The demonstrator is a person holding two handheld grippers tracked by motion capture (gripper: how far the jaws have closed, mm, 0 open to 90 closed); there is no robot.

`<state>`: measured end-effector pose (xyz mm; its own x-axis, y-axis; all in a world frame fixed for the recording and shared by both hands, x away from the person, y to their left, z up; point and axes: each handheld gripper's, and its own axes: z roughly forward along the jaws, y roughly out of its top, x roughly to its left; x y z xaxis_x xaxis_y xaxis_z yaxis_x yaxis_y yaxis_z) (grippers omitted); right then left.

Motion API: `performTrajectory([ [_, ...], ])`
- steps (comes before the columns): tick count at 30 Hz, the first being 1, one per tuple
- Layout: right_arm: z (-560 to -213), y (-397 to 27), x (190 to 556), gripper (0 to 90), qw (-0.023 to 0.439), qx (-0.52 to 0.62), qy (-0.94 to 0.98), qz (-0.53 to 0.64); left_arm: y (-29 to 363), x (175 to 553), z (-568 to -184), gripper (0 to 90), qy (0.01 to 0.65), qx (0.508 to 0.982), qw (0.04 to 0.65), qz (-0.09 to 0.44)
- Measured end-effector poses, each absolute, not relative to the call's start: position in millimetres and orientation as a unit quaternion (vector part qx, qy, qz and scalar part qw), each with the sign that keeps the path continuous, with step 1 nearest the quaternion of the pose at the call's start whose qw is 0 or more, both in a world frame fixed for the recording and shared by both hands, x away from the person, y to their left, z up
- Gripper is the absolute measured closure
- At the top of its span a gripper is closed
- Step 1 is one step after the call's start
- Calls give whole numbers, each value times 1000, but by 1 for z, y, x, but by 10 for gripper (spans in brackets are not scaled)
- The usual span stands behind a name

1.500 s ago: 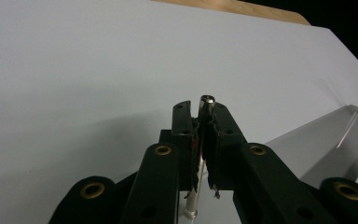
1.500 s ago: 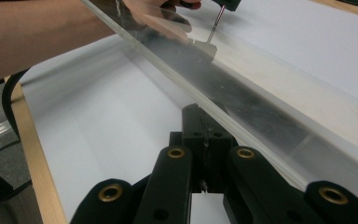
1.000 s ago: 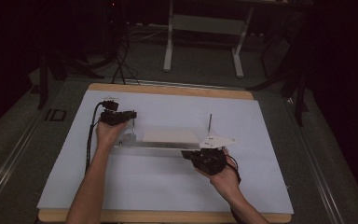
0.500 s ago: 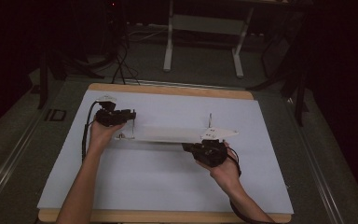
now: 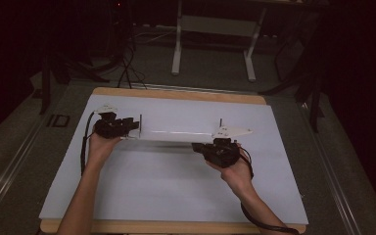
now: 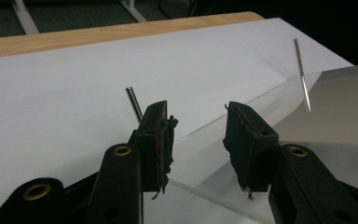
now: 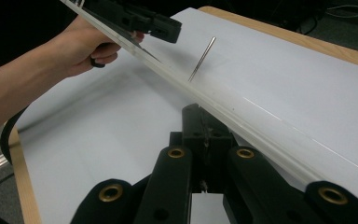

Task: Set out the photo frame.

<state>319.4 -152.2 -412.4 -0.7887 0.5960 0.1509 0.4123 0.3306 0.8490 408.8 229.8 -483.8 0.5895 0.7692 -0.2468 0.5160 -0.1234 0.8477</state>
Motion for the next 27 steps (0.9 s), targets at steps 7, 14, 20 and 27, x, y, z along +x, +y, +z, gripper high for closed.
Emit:
performTrajectory([
  [7,-409,-152,324,900,93,316,806,491,235,397,-478,585,429,733,507,147],
  [14,-405,-153,331,900,97,320,803,494,240,391,-476,585,431,731,501,173],
  [20,-401,-153,336,900,101,322,803,491,242,386,-476,586,430,729,498,190],
  [27,-398,-153,343,900,101,326,800,494,245,385,-476,581,426,732,496,193],
])
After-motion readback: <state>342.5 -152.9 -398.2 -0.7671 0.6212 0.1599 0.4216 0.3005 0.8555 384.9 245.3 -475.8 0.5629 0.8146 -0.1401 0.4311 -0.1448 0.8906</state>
